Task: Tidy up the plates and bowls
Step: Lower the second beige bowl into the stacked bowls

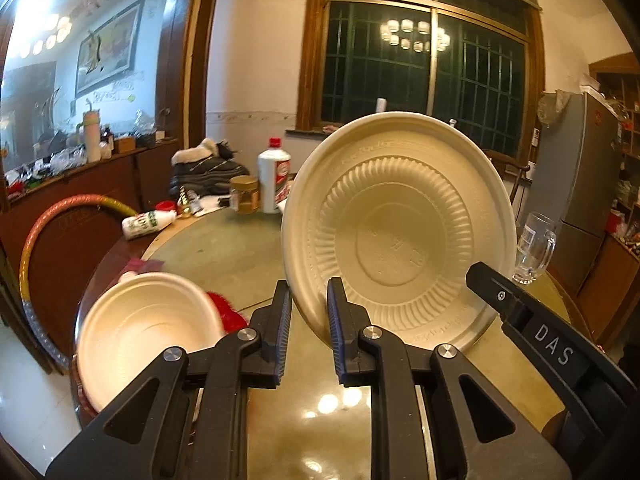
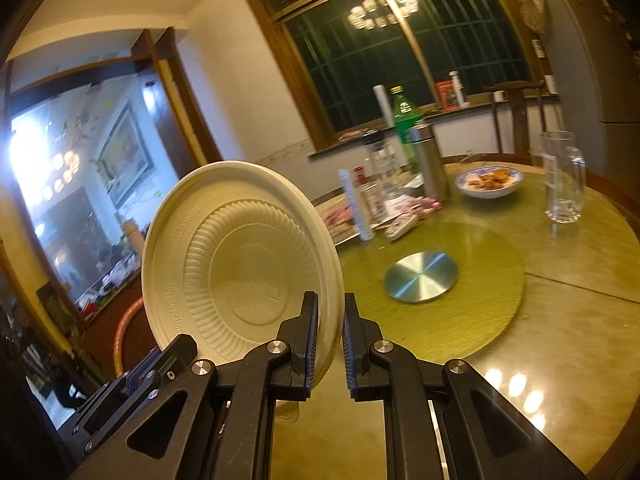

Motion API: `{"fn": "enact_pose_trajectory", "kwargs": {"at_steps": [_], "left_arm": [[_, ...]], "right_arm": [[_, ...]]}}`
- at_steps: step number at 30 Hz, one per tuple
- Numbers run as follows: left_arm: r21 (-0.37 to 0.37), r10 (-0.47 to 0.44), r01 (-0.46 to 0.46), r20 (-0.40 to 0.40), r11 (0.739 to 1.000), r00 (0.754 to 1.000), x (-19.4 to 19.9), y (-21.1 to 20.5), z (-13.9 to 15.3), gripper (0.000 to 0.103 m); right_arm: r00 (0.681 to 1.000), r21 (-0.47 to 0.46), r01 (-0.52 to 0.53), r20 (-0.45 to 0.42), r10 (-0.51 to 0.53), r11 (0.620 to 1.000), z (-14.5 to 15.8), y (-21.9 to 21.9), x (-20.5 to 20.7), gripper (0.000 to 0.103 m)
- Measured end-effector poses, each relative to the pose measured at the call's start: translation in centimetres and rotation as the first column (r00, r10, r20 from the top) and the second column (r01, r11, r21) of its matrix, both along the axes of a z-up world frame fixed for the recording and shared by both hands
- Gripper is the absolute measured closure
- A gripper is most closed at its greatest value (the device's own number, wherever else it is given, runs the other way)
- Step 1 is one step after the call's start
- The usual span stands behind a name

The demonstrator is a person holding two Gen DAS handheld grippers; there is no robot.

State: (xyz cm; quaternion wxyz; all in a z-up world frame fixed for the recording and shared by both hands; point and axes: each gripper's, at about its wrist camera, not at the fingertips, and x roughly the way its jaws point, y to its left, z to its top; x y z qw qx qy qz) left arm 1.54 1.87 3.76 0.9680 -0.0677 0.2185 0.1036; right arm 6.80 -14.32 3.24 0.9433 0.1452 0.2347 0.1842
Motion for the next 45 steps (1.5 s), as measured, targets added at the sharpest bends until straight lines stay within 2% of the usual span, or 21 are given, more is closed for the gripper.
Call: {"fn": "enact_pose_trajectory", "kwargs": {"at_steps": [10,22,35,45], "left_arm": [[-0.031,0.070,-0.072,-0.066,0.997,0.995,-1.6,4.8,-0.9,0.086],[-0.055,0.112,-0.122,-0.145,0.991,0.983,-3.2,9.1,-1.9,0.085],[-0.108,0.142,-0.167,-0.209,0.980,0.967,-4.5,12.2,-2.1,0.085],[-0.139,0.127,-0.167,-0.257,0.976,0.958,-5.0,13.5,-2.6,0.085]], "right_arm": [[0.992,-0.050,-0.123,-0.046,0.120,0.991,-0.5,6.0,-0.5,0.092],[0.967,-0.109,-0.236,-0.121,0.222,0.966,-1.3,11.1,-1.0,0.092],[0.939,-0.126,-0.310,-0.195,0.283,0.942,-1.4,14.9,-1.7,0.092],[0.933,-0.165,-0.322,-0.224,0.282,0.932,-1.4,16.6,-2.7,0.092]]}}
